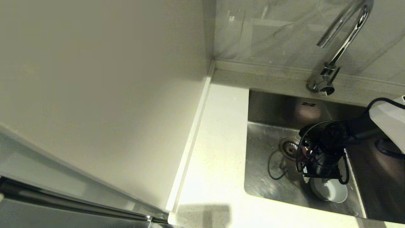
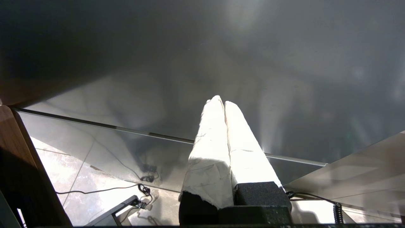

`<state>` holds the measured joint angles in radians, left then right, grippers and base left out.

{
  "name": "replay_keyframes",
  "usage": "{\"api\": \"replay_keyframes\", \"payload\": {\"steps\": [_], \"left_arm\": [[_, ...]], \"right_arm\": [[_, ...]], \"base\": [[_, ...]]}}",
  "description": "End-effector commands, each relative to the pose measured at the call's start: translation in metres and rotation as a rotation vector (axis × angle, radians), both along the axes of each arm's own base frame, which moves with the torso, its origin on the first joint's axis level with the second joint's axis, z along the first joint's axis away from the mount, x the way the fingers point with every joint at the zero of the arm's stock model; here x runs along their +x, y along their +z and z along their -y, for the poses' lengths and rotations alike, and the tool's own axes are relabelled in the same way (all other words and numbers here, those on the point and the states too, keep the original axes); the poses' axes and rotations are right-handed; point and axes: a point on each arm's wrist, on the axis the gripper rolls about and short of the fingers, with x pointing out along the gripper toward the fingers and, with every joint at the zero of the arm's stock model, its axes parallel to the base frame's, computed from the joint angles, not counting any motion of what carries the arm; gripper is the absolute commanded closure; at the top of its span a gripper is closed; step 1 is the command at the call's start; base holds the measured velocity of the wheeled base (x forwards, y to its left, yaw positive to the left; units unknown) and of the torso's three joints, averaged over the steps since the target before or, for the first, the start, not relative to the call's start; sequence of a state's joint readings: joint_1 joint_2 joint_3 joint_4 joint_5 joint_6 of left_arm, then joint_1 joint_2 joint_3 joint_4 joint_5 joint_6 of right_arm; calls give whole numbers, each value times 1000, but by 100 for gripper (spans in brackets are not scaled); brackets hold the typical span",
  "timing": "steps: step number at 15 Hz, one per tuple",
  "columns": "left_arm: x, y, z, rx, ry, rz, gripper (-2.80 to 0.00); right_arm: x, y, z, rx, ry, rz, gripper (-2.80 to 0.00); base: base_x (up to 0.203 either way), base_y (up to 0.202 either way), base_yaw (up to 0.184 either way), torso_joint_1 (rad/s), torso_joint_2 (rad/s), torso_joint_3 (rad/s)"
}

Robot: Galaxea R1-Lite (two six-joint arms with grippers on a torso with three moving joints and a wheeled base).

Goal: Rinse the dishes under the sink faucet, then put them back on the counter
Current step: Put a bowl into the sink, then put a plate into the sink

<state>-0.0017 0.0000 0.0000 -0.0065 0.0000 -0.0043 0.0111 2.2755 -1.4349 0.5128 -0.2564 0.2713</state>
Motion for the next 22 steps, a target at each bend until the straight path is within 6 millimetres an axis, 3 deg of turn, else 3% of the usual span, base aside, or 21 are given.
{"api": "replay_keyframes", "payload": {"steps": [1, 3, 5, 9, 11, 14, 17, 22], "left_arm": [[0, -1, 0, 0, 0, -2, 0], [0, -1, 0, 0, 0, -3, 0], [0, -1, 0, 0, 0, -3, 0], [0, -1, 0, 0, 0, -3, 0], [0, 0, 0, 0, 0, -2, 0], [0, -1, 0, 0, 0, -2, 0], [0, -1, 0, 0, 0, -3, 0], [0, -1, 0, 0, 0, -3, 0]], "right_arm": [[-1, 7, -1, 1, 0, 16, -280], [-9, 36, -4, 6, 4, 82, -280], [-34, 83, -6, 12, -1, 173, -280], [-121, 181, -1, 1, -5, 393, -280], [-164, 209, 17, -107, -38, 440, -280], [-200, 219, 79, -245, -230, 383, -280], [-229, 213, 131, -236, -408, 319, -280], [-224, 180, 216, -159, -576, 183, -280]], "base": [[0, 0, 0, 0, 0, 0], [0, 0, 0, 0, 0, 0], [0, 0, 0, 0, 0, 0], [0, 0, 0, 0, 0, 0], [0, 0, 0, 0, 0, 0], [0, 0, 0, 0, 0, 0], [0, 0, 0, 0, 0, 0], [0, 0, 0, 0, 0, 0]]}}
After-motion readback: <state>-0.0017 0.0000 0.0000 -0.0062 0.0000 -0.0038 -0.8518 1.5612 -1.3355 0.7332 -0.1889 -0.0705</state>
